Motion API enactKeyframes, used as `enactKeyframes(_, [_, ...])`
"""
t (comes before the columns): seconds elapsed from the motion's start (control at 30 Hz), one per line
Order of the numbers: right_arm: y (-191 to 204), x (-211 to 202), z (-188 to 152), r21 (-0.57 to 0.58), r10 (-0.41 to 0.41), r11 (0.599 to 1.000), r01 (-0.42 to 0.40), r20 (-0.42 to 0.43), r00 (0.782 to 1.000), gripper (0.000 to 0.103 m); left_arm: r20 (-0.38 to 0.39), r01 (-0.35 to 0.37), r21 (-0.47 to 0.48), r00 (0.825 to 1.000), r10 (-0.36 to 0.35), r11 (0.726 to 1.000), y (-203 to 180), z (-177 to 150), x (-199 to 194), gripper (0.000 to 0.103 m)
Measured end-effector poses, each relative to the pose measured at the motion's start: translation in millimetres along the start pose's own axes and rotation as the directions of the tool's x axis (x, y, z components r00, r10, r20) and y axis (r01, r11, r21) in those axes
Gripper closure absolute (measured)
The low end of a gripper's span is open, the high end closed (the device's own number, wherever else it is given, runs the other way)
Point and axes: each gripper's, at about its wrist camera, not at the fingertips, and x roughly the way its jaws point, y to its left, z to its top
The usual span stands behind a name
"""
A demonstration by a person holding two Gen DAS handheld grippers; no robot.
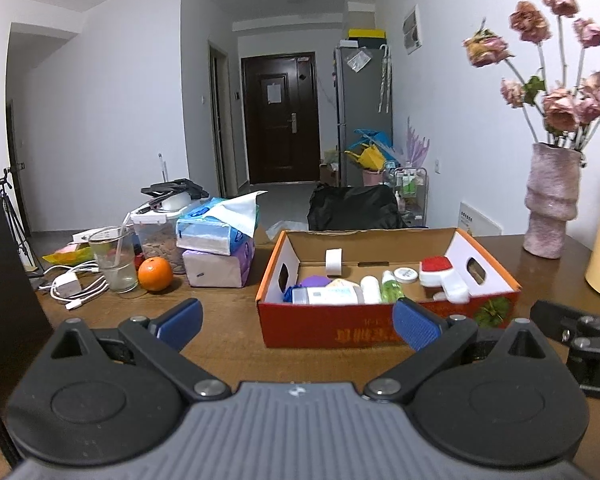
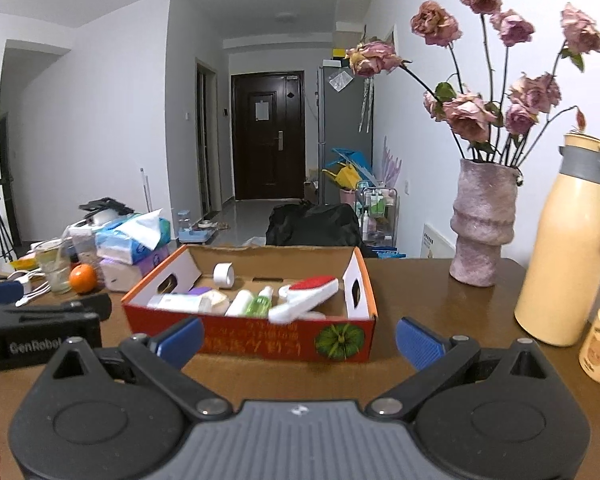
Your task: Organize rigid objects
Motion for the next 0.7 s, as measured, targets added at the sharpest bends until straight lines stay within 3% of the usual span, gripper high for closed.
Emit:
enactKeyframes(0.43, [1,-119,-57,0.010,0.022,1.000,-0.023,0.048,0.999,0.000,0.058,0.015,-0.014,0.998,-0.014,1.000,15,-65,-124,0.000])
enactKeyframes(0.7, [4,-171,-92,-0.009,0.034,0.999,-0.033,0.050,0.998,0.000,0.071,0.031,0.001,0.997,-0.031,1.000,17,-92,-172,0.000])
